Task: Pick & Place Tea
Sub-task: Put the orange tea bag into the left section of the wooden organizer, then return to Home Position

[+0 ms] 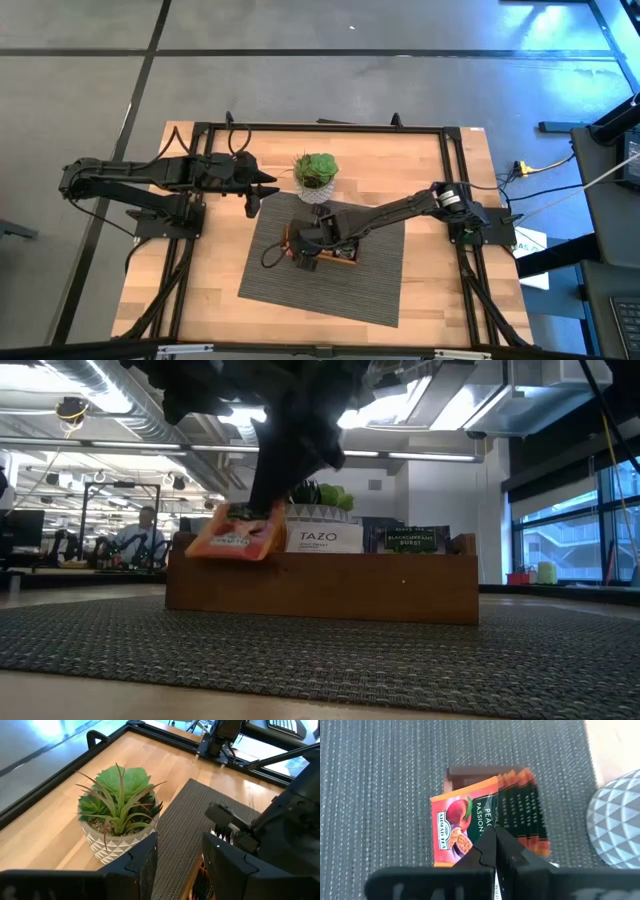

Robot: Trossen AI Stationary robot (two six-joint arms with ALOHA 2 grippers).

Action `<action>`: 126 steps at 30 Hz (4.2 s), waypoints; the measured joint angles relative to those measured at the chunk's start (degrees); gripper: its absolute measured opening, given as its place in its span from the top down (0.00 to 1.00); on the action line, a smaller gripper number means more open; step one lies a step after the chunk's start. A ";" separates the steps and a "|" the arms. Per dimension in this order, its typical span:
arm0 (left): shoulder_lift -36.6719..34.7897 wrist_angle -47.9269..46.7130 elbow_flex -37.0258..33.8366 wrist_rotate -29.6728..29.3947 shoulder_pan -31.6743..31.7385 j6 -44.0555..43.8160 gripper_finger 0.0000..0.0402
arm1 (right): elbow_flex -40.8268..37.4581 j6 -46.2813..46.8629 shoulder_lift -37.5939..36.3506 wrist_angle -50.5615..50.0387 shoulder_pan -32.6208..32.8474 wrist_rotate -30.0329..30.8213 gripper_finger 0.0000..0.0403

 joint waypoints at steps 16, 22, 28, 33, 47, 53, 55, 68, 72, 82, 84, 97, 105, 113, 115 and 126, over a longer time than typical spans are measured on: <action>0.00 -0.02 0.00 -0.69 0.00 0.00 0.63 | 0.04 -0.09 -0.64 0.43 -0.51 1.71 1.00; 0.00 -0.03 0.00 -0.83 0.00 -0.11 0.63 | 0.73 -0.24 -0.84 0.26 -0.65 1.73 1.00; 0.00 -0.03 0.00 -0.83 0.00 -0.61 0.63 | 1.25 -1.81 -1.17 -0.51 -0.61 1.75 1.00; 0.00 -0.04 0.00 -0.85 0.00 -0.63 0.63 | 0.40 -1.51 -1.17 -0.09 -0.63 1.00 1.00; 0.02 -0.04 0.00 -0.87 0.00 -0.61 0.63 | -2.82 0.07 -0.82 5.77 -0.63 -1.60 0.95; 0.02 -0.04 0.00 -0.85 0.00 -0.61 0.63 | -2.85 0.05 0.03 5.78 -0.63 -1.90 0.94; 0.02 -0.03 0.00 -0.85 0.00 -0.61 0.63 | -2.80 0.04 0.71 6.55 -0.63 -2.54 0.94; 0.02 -0.55 0.00 -0.86 0.00 -0.59 0.63 | -2.86 -1.57 1.27 6.65 -0.57 -3.39 0.89; 0.02 -0.78 0.00 -1.00 0.00 -0.59 0.63 | -2.07 -0.54 -0.53 2.70 -0.79 -3.86 0.79; -2.10 -4.97 -1.17 3.15 -0.23 -4.44 0.63 | -7.89 -2.92 -13.14 -6.90 0.16 -9.61 0.72; -3.76 -2.70 -3.79 3.57 -1.08 -6.25 0.63 | -13.84 -1.32 -17.68 -4.45 0.72 -12.35 0.72; -1.15 21.30 -24.30 1.79 -9.29 -14.42 0.63 | -55.78 14.12 -47.24 10.90 5.07 -11.78 0.72; 12.60 21.55 -25.94 -1.68 -10.40 -16.72 0.63 | -71.16 19.65 -48.29 18.75 5.18 -10.05 0.72; 28.03 22.24 -25.24 -3.89 -13.17 -24.03 0.63 | -79.62 17.92 -48.63 20.14 5.01 -2.83 0.72; 29.96 23.93 -25.04 -6.71 -15.33 -26.74 0.63 | -80.59 18.70 -48.64 20.35 4.98 -1.34 0.72; 28.90 23.15 -22.87 -6.41 -25.59 -33.77 0.63 | -79.98 18.01 -48.36 19.82 4.81 3.59 0.72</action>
